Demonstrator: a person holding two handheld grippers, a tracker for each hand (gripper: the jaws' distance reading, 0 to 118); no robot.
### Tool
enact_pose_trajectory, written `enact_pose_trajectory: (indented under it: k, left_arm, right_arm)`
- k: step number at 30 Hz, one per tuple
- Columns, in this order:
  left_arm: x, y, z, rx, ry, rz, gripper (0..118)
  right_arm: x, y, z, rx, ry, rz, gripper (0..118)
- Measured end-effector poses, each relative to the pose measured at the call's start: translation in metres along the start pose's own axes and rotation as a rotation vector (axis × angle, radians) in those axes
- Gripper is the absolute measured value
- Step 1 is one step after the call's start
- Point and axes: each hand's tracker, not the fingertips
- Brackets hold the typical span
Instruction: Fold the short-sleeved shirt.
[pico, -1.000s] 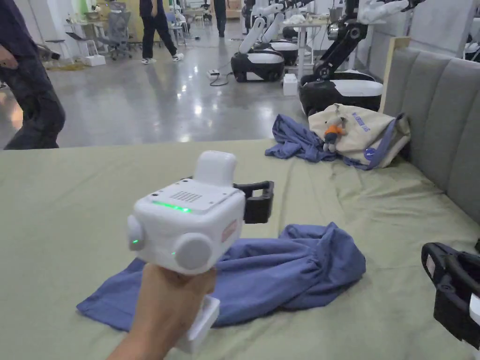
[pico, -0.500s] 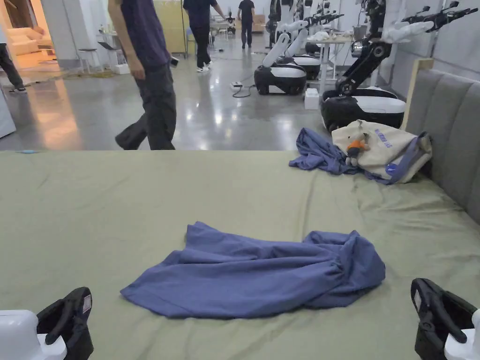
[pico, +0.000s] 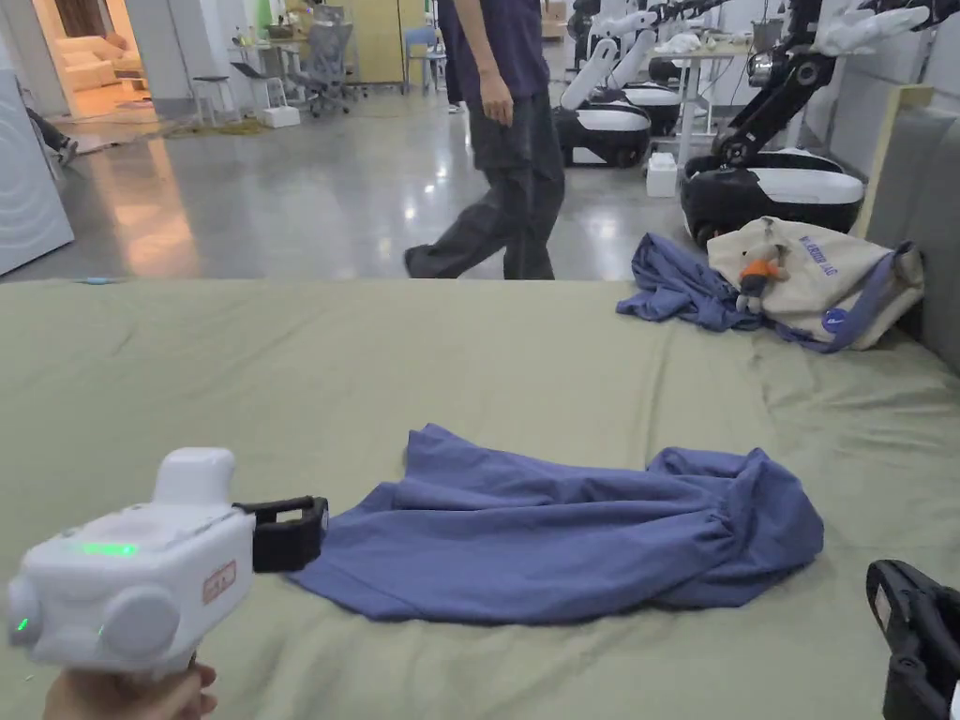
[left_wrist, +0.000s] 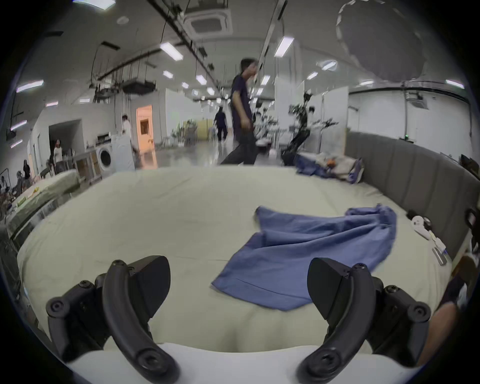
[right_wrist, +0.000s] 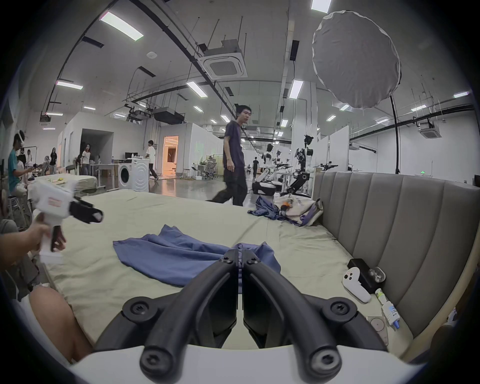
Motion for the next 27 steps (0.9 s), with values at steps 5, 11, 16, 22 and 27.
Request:
enact_pose_trajectory:
  k: [5,11,16,22,27]
  left_arm:
    - [-0.002,0.007,-0.085,-0.356,-0.043,0.049,114]
    - [-0.025,-0.007,-0.148,-0.478,0.004,0.017,96]
    - [-0.028,0.000,-0.136,-0.397,-0.043,-0.013,1]
    - [-0.010,-0.006,-0.120,-0.377,-0.035,0.004,2]
    - [0.006,-0.001,-0.097,-0.312,-0.058,0.039,2]
  right_arm:
    - [0.000,-0.006,-0.007,-0.037,0.000,0.007,4]
    - [0.004,-0.010,-0.011,-0.066,-0.008,0.008,4]
    - [0.012,-0.012,-0.012,-0.081,-0.014,-0.020,4]
    - [0.026,-0.009,-0.023,-0.118,-0.023,0.018,4]
    - [0.059,-0.002,-0.069,-0.154,-0.024,0.021,22]
